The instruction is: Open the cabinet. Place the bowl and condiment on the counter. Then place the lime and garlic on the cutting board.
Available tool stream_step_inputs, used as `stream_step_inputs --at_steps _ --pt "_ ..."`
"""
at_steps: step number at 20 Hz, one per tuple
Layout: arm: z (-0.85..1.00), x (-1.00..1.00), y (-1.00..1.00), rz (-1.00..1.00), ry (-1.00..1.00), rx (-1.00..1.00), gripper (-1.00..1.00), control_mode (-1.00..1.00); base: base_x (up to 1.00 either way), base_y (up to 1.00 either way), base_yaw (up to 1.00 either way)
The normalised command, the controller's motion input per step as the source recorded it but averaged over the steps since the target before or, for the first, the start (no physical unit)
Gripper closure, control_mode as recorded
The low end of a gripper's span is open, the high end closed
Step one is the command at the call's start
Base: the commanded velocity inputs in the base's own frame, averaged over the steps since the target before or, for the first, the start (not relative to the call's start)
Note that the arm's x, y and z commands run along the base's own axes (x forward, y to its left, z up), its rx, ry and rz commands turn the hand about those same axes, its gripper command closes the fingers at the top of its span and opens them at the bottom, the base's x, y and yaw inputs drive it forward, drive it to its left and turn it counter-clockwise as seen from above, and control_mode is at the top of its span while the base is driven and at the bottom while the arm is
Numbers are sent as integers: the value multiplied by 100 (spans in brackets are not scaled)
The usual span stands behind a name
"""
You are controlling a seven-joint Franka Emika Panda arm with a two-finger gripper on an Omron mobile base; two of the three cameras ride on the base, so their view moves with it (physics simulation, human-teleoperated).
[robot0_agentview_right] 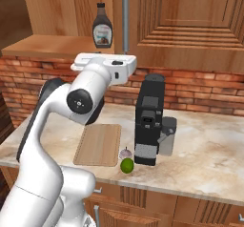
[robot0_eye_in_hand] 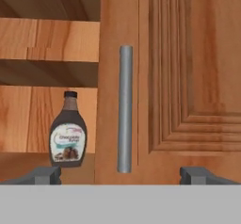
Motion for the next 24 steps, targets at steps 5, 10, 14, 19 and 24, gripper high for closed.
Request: stream_step_inputs --at_steps 5,10,14,19,24 --pt "0 43 -16 0 4 1 -100 -100 0 0 0" --pt "0 50 -14 0 1 0 -100 -100 0 0 0" --pt "4 47 -3 0 1 0 -100 -100 0 0 0" --pt "4 47 0 0 3 0 -100 -100 0 0 0" --pt "1 46 0 0 2 0 -100 -100 0 0 0"
